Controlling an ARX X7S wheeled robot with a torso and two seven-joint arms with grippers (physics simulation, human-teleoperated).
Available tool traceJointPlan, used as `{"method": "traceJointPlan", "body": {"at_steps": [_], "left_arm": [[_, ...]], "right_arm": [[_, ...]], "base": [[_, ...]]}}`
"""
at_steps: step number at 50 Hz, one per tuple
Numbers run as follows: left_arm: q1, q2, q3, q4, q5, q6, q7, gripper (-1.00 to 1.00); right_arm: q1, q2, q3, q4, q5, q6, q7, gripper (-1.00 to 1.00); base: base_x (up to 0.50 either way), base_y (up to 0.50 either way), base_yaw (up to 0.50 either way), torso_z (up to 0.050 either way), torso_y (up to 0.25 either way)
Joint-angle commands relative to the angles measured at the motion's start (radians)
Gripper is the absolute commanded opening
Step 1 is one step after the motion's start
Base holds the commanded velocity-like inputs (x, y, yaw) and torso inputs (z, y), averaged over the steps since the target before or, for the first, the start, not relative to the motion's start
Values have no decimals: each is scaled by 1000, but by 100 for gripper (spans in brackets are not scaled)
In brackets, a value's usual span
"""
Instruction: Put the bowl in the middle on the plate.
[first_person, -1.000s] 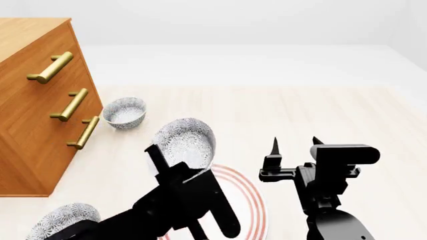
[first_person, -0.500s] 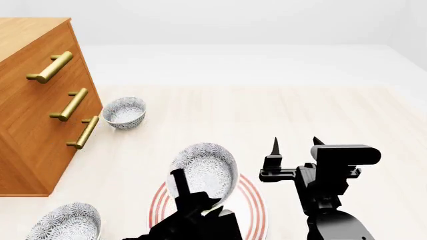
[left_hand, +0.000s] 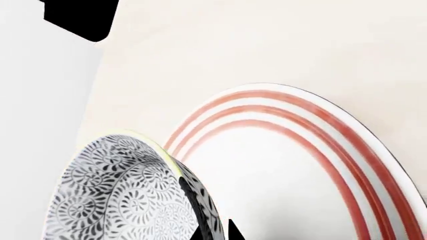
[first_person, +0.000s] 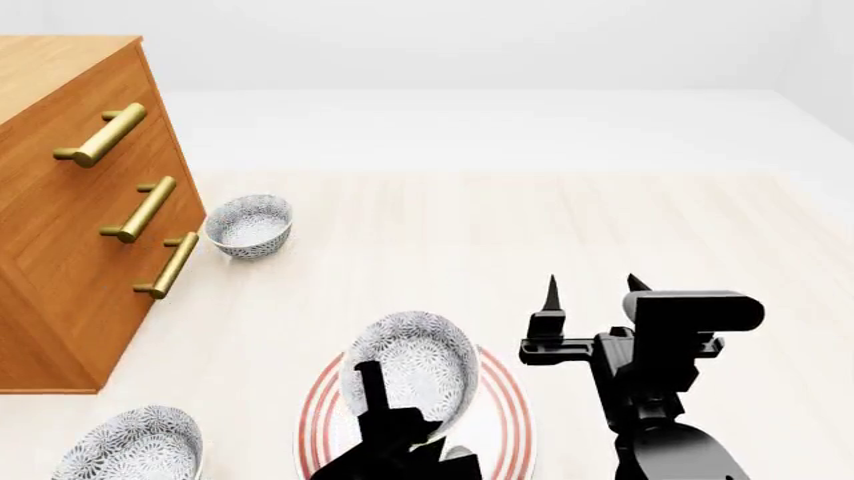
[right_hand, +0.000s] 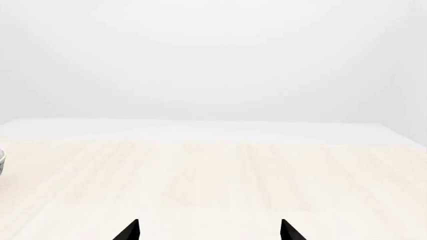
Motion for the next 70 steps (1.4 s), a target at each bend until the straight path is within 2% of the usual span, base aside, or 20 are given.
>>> {"method": "traceJointPlan", "body": {"at_steps": [1, 24, 53, 54, 61, 70], "left_arm": [[1, 2, 39, -40, 42, 35, -12, -100], [40, 9, 79, -151, 54, 134, -7, -100], [44, 13, 86, -181, 53, 141, -6, -100], [43, 13, 86, -181, 53, 140, -6, 100], [31, 10, 70, -151, 42, 117, -2, 100], [-14, -11, 19, -10, 10, 1, -2, 100]], "right_arm": [[-2, 3, -1, -2, 5, -3, 5, 100], [-3, 12, -5, -9, 13, 2, 17, 100], [-5, 19, -10, -8, 24, -6, 27, 100], [-5, 20, -11, -8, 24, -6, 27, 100], [-3, 22, -12, -10, 26, -5, 30, 100], [-1, 23, -16, -8, 30, -6, 31, 100]], "base": [[0, 0, 0, 0, 0], [0, 0, 0, 0, 0], [0, 0, 0, 0, 0], [0, 0, 0, 0, 0], [0, 0, 0, 0, 0], [0, 0, 0, 0, 0]]}}
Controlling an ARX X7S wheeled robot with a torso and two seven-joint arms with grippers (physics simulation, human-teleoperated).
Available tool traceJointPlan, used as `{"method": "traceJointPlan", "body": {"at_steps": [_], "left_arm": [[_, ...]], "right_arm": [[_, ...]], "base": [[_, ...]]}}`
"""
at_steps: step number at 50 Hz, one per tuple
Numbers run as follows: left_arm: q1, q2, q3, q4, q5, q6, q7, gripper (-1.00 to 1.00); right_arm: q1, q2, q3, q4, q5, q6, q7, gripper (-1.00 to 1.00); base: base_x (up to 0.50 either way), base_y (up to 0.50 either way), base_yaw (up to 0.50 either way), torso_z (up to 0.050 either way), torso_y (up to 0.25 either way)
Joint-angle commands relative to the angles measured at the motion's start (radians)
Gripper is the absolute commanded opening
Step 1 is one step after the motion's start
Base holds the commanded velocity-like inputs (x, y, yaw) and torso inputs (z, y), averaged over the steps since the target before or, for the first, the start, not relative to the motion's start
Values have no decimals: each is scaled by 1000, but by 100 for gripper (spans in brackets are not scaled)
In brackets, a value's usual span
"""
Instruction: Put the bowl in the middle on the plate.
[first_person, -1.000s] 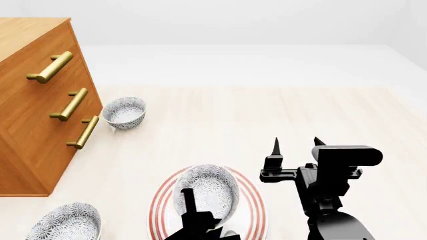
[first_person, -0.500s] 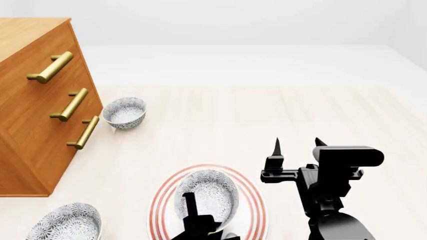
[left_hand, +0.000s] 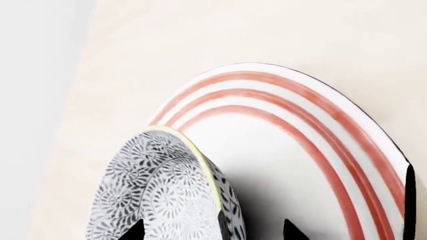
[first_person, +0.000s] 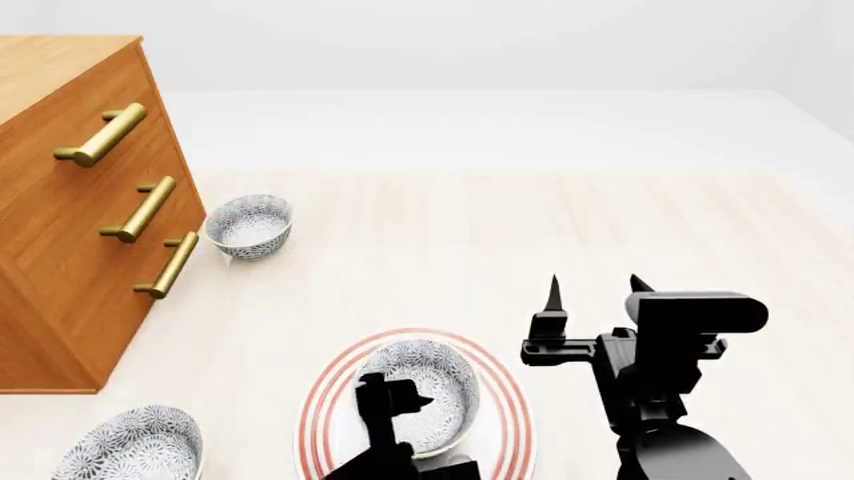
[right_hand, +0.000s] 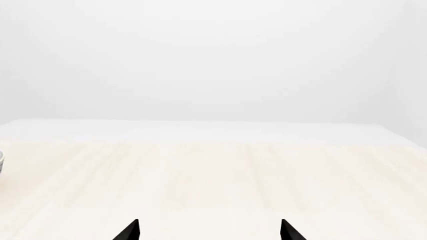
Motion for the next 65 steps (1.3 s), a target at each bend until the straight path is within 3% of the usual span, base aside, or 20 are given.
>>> {"method": "traceJointPlan", "body": {"at_steps": [1, 12, 18, 22, 26, 30, 33, 38, 43, 49, 54, 65], "left_arm": [[-41, -19, -51, 124, -28, -106, 1, 100], [-81, -28, -218, 383, -122, -297, 41, 100], [-79, -37, -297, 432, -175, -311, 32, 100], [-79, -57, -411, 433, -300, -269, 8, 100], [-65, -43, -673, 429, -506, -287, 2, 100], [-40, -16, -804, 392, -551, -300, -37, 100], [-7, 110, -1044, 214, -546, -334, -136, 100], [-17, 246, -1283, 3, -491, -281, -262, 100], [5, 282, -1353, -179, -399, -99, -277, 100], [47, 272, -1330, -309, -305, 89, -250, 100], [64, 269, -1323, -349, -298, 124, -231, 100], [-24, 288, -1293, -265, -251, 251, -243, 100]], "right_arm": [[2, 2, -5, 1, 4, -2, 3, 100], [6, 3, -12, 2, 7, -3, 5, 100], [5, 5, -13, 2, 9, -6, 6, 100], [5, 7, -13, -2, 12, -5, 8, 100], [6, 9, -12, 0, 14, -4, 9, 100], [6, 10, -12, -2, 16, -6, 10, 100], [9, 11, -15, 4, 16, -7, 10, 100], [19, 11, -18, 2, 19, -2, 11, 100], [31, 14, -21, 0, 20, 5, 15, 100], [49, 22, -20, 1, 20, 10, 16, 100], [112, 34, -19, -7, 20, 38, 19, 100], [539, 92, -90, -100, -5, 261, 23, 100]], "base": [[0, 0, 0, 0, 0], [0, 0, 0, 0, 0], [0, 0, 0, 0, 0], [0, 0, 0, 0, 0], [0, 0, 0, 0, 0], [0, 0, 0, 0, 0], [0, 0, 0, 0, 0], [0, 0, 0, 0, 0], [0, 0, 0, 0, 0], [0, 0, 0, 0, 0], [0, 0, 0, 0, 0], [0, 0, 0, 0, 0]]}}
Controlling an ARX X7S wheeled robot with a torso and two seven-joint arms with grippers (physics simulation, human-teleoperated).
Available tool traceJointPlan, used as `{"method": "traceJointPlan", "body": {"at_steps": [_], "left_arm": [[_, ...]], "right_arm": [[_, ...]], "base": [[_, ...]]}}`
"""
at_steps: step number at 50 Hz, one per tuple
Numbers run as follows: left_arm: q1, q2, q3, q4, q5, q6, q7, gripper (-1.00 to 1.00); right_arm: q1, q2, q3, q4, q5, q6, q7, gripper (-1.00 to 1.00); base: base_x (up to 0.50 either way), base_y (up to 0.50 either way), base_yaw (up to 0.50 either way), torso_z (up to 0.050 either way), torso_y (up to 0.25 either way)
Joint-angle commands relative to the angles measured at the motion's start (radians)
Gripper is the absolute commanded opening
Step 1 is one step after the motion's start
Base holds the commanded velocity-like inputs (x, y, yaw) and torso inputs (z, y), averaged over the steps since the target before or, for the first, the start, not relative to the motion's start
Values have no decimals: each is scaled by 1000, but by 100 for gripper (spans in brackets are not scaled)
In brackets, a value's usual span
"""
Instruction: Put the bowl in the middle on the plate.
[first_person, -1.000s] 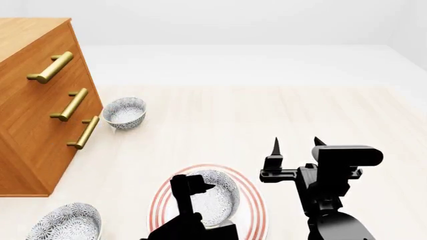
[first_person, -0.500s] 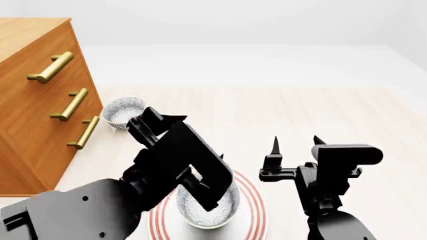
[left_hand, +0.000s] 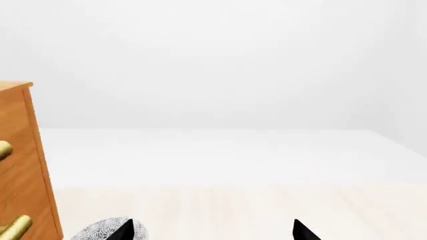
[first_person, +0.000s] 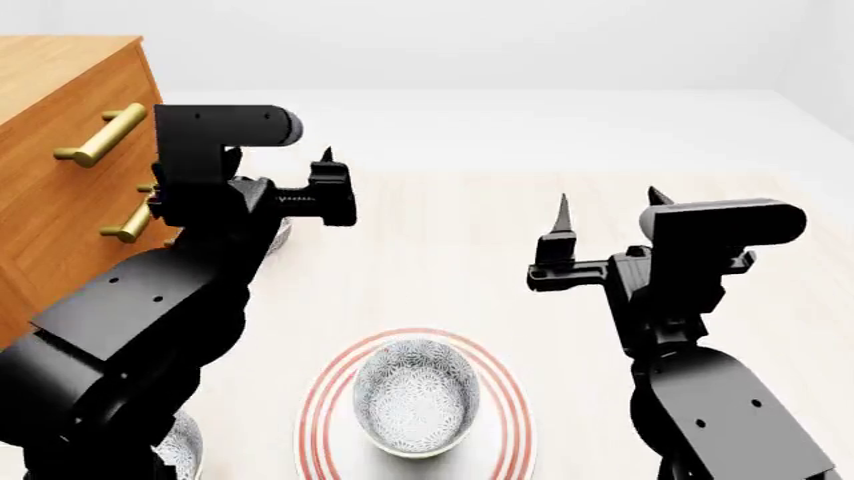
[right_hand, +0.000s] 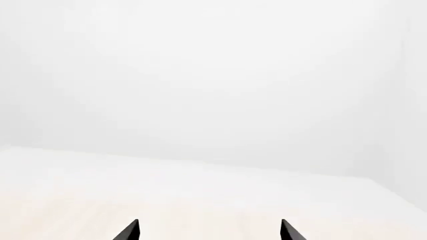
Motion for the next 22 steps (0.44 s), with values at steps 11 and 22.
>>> {"method": "traceJointPlan", "body": {"at_steps": [11, 22], "left_arm": [[-85, 29, 6, 14, 46, 125, -24, 100], [-82, 19, 9, 23, 40, 132, -24, 100]], "right_arm": [[408, 43, -85, -63, -32, 174, -6, 100], [406, 45, -83, -66, -25, 173, -7, 100]], "base": [[0, 0, 0, 0, 0], [0, 0, 0, 0, 0]]}}
